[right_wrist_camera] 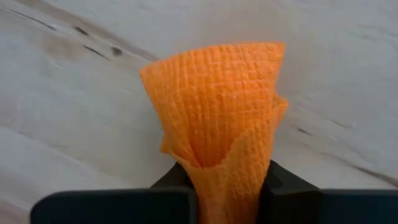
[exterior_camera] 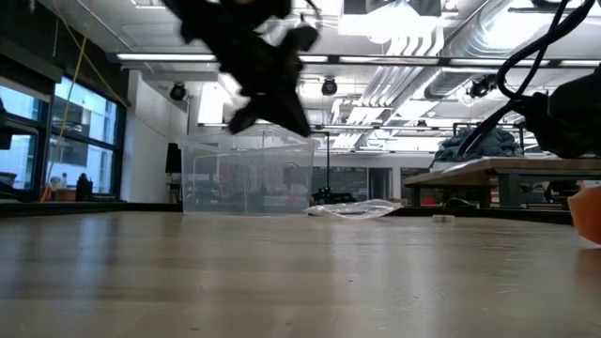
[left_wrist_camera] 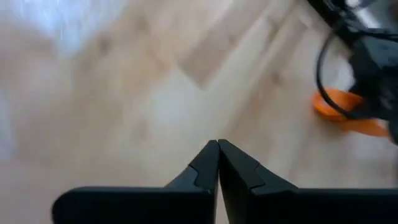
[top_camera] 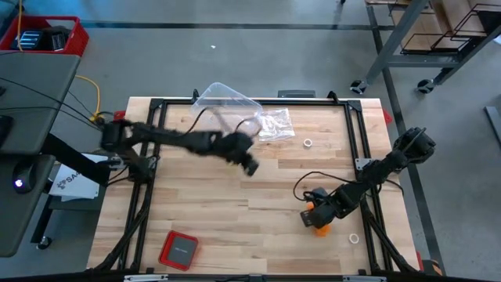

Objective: Roll bandage
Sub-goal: Put the orange bandage in the transparent zip bag

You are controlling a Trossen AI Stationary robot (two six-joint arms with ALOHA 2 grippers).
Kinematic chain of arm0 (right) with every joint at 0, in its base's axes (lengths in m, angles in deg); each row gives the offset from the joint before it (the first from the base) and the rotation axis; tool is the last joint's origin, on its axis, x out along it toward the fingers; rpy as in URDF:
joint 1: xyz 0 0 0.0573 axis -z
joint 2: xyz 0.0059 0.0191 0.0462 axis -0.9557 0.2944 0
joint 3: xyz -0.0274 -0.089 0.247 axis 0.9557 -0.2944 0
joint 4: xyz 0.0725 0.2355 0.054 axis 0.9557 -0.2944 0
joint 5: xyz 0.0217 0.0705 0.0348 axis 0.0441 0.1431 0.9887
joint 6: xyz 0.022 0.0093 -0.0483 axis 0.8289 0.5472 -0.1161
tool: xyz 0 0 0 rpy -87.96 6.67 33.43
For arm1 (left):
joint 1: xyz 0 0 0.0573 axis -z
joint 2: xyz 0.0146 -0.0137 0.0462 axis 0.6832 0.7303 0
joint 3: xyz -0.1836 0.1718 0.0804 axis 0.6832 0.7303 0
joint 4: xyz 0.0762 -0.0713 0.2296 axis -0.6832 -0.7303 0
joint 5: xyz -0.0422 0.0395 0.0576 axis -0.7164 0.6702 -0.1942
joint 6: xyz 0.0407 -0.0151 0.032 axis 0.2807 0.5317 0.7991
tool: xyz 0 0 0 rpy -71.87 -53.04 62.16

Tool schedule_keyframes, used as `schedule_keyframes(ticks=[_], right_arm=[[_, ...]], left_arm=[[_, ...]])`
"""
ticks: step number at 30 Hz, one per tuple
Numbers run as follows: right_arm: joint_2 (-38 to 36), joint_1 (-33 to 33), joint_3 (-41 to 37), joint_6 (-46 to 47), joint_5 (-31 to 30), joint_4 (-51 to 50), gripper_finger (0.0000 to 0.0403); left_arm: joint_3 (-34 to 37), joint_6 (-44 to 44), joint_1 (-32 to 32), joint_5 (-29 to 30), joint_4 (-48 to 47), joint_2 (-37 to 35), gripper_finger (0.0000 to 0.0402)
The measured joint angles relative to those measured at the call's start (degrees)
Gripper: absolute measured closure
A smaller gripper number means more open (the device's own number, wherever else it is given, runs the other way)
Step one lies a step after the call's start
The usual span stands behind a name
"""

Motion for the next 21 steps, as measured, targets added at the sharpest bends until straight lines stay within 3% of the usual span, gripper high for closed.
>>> schedule_keyframes(ticks=[5,12,17,21], right_arm=[[0.0,0.2,0.3,3.0,1.0,0.3,0.0357],[0.0,0.2,0.4,9.5,2.0,0.8,0.0358],[0.0,0.4,0.4,10.5,1.5,0.8,0.0358],[0.0,1.1,0.4,7.7,1.7,0.8,0.0358]], left_arm=[[-19.2,25.4,-8.2,-1.7,-8.3,12.6,0.0349],[-42.6,38.0,-12.5,-6.6,-19.1,26.9,0.0250],[-49.6,50.3,-12.4,-5.8,-18.6,32.1,0.0210],[-50.0,57.6,-12.1,-3.8,-19.1,36.9,0.0201]])
